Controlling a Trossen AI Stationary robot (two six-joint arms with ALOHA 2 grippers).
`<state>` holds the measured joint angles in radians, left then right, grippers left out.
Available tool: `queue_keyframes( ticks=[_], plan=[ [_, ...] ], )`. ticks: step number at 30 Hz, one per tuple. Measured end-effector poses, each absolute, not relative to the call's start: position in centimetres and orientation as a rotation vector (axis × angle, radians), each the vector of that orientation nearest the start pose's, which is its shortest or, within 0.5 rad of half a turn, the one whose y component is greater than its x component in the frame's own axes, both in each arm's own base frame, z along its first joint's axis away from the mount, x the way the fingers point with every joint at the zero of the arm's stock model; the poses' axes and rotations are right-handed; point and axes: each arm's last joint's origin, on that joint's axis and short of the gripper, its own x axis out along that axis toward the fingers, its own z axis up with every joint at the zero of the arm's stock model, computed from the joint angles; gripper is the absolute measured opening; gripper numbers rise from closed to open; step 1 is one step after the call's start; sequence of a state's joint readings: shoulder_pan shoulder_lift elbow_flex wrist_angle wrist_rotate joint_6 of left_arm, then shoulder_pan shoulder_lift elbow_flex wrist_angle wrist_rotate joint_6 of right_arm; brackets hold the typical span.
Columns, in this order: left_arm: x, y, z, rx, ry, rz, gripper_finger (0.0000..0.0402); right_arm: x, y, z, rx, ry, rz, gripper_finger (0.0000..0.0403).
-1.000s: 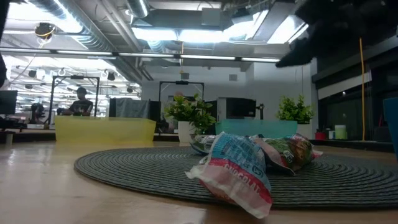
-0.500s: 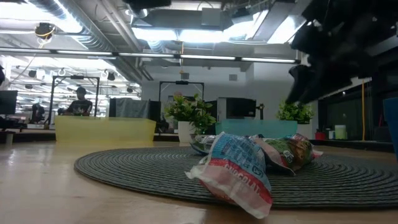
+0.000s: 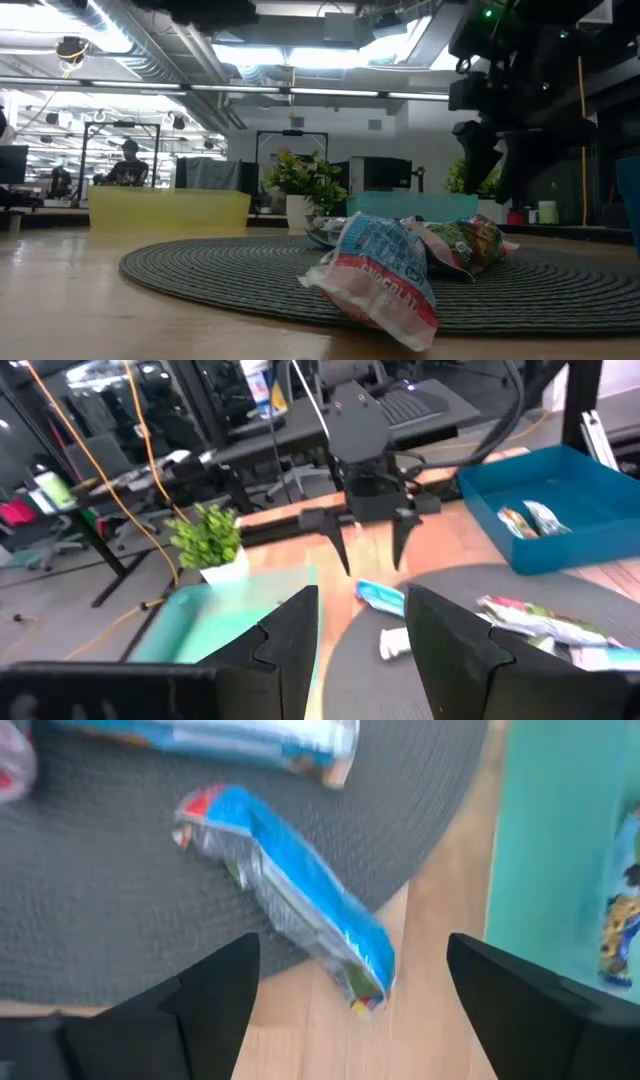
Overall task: Pick and place Granola Bars by type
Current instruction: Put the red granola bar into the yellow bin
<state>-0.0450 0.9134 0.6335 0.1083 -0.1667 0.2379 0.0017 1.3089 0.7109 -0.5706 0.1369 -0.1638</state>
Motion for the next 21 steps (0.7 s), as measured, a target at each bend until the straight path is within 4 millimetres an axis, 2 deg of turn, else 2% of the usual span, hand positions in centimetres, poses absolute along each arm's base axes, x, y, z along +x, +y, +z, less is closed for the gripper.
queue_keyframes(
  ticks=[9,21],
  plan=[
    [20.3,-1.2,25.7,0.233,0.175,0.065,0.0143,23.1,-0.4,16.4,-0.231,1.303,-0.01,0.0322],
    [20.3,-1.4,25.6,0.256,0.085,0.066,0.0143,24.3,-0.5,14.7,-0.216,1.306,-0.02,0.0312]
  ],
)
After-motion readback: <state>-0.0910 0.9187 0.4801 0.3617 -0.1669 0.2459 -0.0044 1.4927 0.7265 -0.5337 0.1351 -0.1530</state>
